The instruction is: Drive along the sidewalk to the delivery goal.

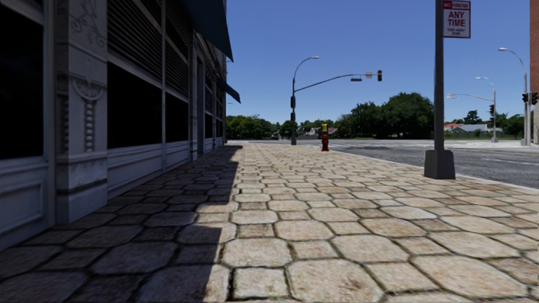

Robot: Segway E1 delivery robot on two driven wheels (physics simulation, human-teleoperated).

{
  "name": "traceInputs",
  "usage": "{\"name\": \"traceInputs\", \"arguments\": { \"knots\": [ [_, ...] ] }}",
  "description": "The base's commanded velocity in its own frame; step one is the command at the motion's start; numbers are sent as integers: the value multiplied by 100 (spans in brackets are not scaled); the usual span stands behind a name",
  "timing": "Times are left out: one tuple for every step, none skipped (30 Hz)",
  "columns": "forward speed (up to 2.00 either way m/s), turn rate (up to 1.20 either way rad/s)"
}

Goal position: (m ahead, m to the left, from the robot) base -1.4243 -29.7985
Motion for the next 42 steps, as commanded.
{"name": "traceInputs", "arguments": {
  "knots": [
    [200, 0],
    [200, 0],
    [200, 0],
    [200, 0],
    [200, 0],
    [200, 0],
    [200, 0],
    [200, 0],
    [200, 0],
    [200, 0],
    [200, 0],
    [200, 0],
    [200, 0],
    [200, 0],
    [200, 0],
    [200, 0],
    [200, 0],
    [200, 0],
    [200, 0],
    [200, 0],
    [200, 0],
    [200, 0],
    [200, 0],
    [200, 0],
    [200, 0],
    [200, 0],
    [200, 0],
    [200, 0],
    [200, 0],
    [200, 0],
    [200, 0],
    [200, 0],
    [200, 0],
    [200, 0],
    [200, 0],
    [200, 0],
    [200, 0],
    [200, 0],
    [200, 0],
    [200, 0],
    [200, 0],
    [200, 0]
  ]
}}
